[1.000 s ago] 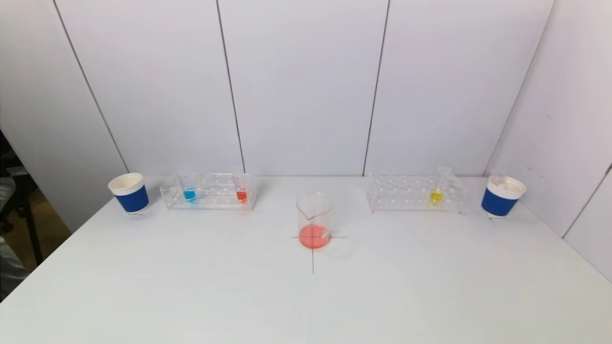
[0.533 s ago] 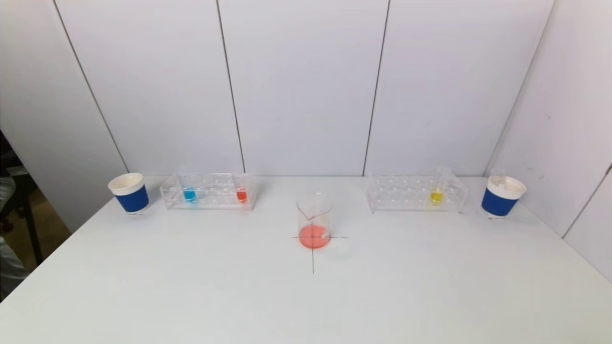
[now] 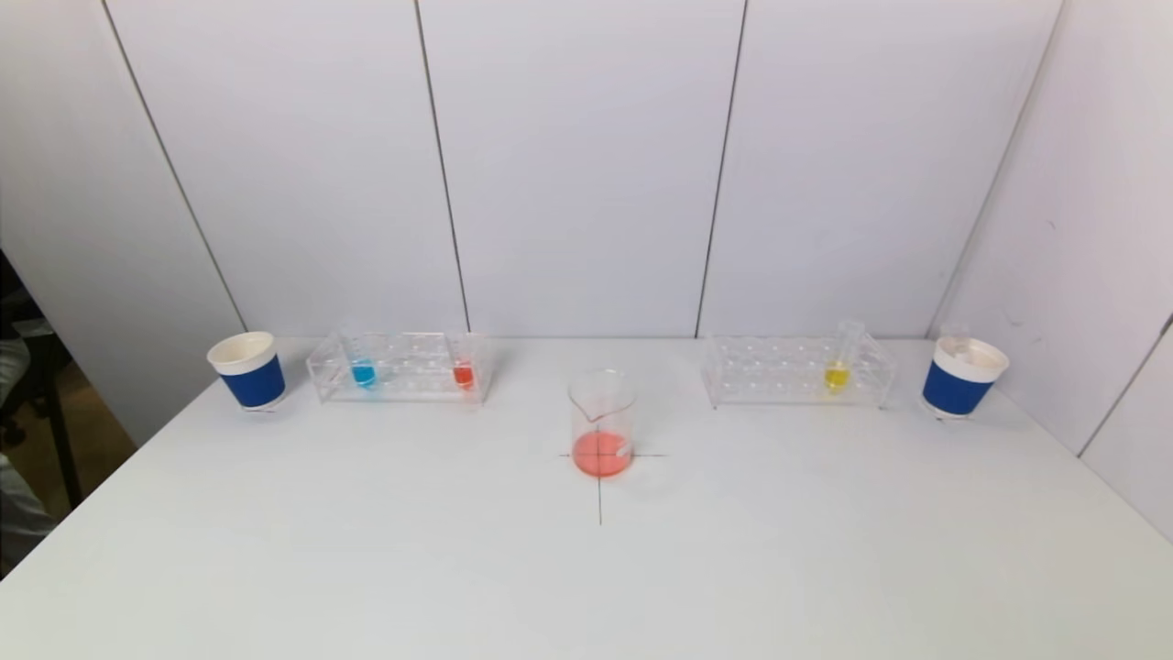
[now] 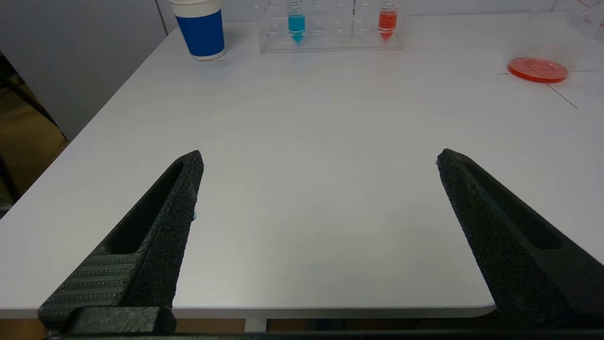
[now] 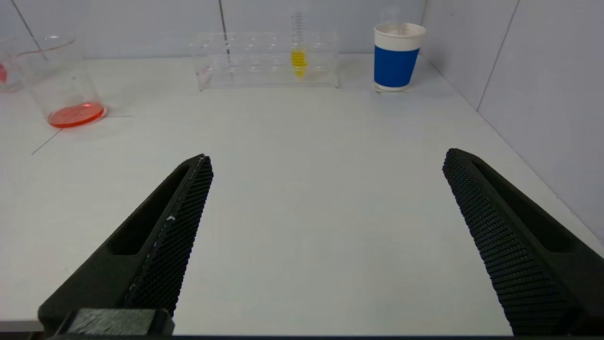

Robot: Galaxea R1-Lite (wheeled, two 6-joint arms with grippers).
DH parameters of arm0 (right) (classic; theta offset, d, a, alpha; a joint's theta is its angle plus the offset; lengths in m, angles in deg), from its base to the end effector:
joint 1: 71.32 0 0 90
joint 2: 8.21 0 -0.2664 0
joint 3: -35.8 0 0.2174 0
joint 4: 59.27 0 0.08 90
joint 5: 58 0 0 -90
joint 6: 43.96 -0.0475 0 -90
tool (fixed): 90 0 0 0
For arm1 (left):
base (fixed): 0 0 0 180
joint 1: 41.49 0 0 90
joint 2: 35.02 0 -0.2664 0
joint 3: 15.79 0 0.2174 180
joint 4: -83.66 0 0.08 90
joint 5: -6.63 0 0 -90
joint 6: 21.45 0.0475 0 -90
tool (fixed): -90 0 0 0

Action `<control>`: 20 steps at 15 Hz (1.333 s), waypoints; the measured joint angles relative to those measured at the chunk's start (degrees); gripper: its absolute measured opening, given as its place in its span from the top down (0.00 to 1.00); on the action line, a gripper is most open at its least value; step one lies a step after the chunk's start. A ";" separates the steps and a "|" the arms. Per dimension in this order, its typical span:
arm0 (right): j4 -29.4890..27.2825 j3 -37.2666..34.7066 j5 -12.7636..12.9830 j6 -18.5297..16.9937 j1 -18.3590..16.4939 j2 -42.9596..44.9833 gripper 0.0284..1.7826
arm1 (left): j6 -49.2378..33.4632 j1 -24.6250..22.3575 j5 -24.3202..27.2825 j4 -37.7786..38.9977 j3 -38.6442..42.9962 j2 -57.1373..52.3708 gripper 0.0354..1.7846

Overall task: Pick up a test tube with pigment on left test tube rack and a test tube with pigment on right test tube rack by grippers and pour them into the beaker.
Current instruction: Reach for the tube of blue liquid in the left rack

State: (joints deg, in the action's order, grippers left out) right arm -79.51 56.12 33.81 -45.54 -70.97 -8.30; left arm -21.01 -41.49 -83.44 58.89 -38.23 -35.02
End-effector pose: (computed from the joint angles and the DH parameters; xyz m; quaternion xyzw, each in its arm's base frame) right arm 0.0651 -0.0011 0.0756 0.0138 -0.0001 -0.0127 0.9998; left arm 0.0619 0.0001 0.0778 0.0039 0.0203 0.0005 0.9998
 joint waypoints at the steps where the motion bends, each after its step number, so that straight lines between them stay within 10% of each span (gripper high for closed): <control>1: 0.09 0.00 -0.04 -0.27 0.00 0.00 0.00 | 0.00 0.00 0.00 0.02 0.00 0.00 0.03; 20: 0.15 0.00 -0.06 -0.43 -0.02 0.05 0.00 | 0.00 0.00 0.00 0.00 0.00 0.00 0.03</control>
State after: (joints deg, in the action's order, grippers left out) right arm -79.37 56.12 33.75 -45.96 -70.99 -8.26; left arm -21.01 -41.49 -83.44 58.89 -38.23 -35.02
